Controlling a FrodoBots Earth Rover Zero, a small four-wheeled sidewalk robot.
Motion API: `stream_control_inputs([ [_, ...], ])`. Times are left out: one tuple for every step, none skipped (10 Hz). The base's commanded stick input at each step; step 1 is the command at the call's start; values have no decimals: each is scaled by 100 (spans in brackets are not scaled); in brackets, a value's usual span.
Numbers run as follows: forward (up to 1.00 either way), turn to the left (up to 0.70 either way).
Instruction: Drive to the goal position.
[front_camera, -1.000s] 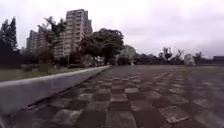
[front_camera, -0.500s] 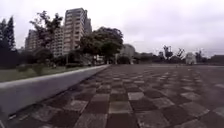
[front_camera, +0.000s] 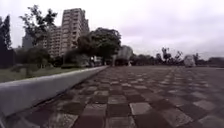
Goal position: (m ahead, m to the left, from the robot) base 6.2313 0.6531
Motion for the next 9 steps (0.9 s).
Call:
stream_control_inputs([
  [100, 0],
  [100, 0],
  [100, 0],
  [100, 0],
  [100, 0],
  [100, 0],
  [100, 0],
  [100, 0],
  [100, 0],
])
